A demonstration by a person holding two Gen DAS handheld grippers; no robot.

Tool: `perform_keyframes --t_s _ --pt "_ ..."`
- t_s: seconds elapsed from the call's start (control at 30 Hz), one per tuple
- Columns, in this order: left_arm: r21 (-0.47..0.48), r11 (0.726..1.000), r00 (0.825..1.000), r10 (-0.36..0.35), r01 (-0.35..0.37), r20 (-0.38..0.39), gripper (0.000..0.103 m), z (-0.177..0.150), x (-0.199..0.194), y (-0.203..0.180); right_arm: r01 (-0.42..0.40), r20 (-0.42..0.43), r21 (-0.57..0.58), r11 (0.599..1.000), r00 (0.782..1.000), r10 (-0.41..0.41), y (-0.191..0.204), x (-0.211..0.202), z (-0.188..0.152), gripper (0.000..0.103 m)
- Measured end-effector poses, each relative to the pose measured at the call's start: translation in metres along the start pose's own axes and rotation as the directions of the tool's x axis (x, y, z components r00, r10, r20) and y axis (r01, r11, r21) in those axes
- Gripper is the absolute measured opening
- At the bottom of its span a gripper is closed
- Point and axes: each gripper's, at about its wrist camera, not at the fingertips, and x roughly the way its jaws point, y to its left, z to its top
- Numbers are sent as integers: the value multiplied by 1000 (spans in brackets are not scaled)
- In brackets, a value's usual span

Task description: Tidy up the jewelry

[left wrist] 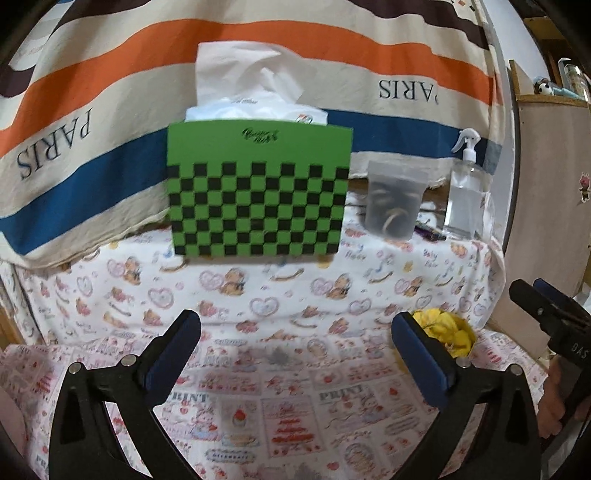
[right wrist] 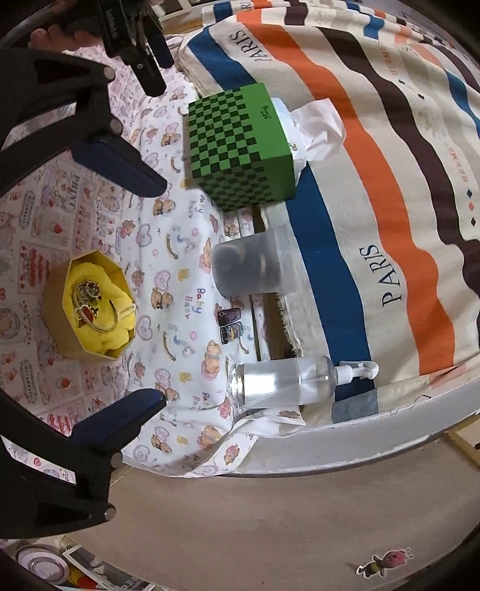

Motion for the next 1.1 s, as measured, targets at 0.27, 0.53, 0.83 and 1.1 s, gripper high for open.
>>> perform_keyframes --t_s 0.27,0.53,0.83,1.1 --pt "-5 999 999 43 -43 -7 102 -19 5 5 20 -72 -67 998 997 -25 11 20 -31 103" --pt "-74 994 997 76 -74 12 102 -31 2 13 52 -61 -71 996 997 -57 11 21 -37 103" --pt "-9 978 970 206 -206 130 102 -39 -7 3 65 -60 -84 994 996 -70 11 23 -38 103" --pt "37 976 965 204 -212 166 103 -39 -10 -6 77 -49 -99 992 995 -82 15 19 -38 103"
